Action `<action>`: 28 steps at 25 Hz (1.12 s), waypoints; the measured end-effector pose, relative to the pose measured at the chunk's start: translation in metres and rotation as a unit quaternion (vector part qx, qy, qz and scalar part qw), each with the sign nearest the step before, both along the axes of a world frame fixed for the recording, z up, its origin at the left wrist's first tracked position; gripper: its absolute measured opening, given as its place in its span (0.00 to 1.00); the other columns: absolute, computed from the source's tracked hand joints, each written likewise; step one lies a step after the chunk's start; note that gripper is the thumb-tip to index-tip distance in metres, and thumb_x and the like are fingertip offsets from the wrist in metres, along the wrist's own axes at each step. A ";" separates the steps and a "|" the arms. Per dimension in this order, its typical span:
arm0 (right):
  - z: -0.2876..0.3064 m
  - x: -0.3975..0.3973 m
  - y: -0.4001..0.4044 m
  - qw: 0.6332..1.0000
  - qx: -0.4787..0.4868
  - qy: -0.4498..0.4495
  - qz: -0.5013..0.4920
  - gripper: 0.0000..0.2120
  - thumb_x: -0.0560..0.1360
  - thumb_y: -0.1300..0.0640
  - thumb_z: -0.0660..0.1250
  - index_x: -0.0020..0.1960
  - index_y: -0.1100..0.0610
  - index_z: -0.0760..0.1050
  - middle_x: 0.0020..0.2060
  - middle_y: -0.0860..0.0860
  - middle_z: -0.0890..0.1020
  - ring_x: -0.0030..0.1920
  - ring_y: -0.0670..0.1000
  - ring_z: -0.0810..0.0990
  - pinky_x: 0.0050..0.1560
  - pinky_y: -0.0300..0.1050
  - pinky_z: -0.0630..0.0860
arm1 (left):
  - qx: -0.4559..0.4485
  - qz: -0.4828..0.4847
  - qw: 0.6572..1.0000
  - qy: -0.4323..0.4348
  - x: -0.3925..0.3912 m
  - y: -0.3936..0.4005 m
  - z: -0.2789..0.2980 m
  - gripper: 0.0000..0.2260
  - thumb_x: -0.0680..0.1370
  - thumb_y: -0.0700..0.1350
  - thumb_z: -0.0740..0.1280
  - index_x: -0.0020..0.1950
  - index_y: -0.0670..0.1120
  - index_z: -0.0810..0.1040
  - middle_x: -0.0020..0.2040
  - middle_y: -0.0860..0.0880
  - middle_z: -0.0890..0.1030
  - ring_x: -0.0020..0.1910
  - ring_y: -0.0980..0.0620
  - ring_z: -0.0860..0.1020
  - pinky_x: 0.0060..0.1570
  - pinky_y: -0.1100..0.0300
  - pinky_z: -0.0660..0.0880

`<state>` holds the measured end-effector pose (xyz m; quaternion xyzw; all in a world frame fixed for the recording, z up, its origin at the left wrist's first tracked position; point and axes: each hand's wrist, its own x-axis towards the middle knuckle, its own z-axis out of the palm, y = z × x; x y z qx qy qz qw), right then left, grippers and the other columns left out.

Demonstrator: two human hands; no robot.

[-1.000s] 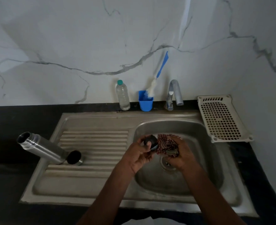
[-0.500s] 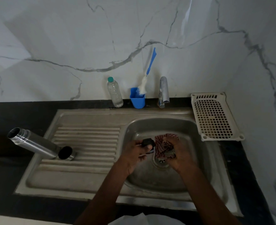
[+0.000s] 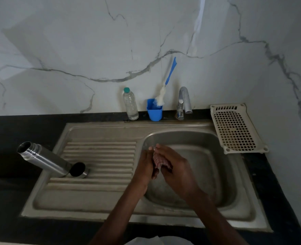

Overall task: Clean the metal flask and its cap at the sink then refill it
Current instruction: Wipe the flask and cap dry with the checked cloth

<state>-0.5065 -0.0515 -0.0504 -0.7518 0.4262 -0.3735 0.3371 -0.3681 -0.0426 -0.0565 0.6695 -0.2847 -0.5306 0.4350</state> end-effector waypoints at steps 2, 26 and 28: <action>0.001 0.009 0.012 0.995 -0.076 0.069 0.002 0.33 0.68 0.67 0.68 0.73 0.55 0.75 0.74 0.50 0.75 0.76 0.44 0.68 0.74 0.48 0.70 | -0.007 -0.006 1.000 -0.001 0.016 0.005 0.006 0.15 0.88 0.55 0.56 0.51 0.46 0.73 0.32 0.49 0.77 0.29 0.54 0.74 0.27 0.60 0.68; 0.106 0.080 -0.048 0.948 0.303 0.096 -0.038 0.18 0.71 0.69 0.62 0.53 0.53 0.82 0.41 0.56 0.87 0.41 0.57 0.87 0.47 0.56 0.86 | -0.308 -0.107 0.945 -0.030 0.091 -0.001 0.041 0.09 0.82 0.41 0.64 0.59 0.37 0.72 0.50 0.45 0.79 0.48 0.60 0.77 0.49 0.66 0.75; 0.112 0.075 -0.058 0.899 0.434 0.016 -0.064 0.20 0.70 0.72 0.61 0.57 0.60 0.82 0.43 0.62 0.87 0.43 0.60 0.87 0.48 0.55 0.85 | -0.329 -0.092 0.938 -0.049 0.091 -0.003 0.043 0.09 0.81 0.47 0.65 0.60 0.46 0.73 0.52 0.49 0.77 0.52 0.58 0.77 0.54 0.63 0.74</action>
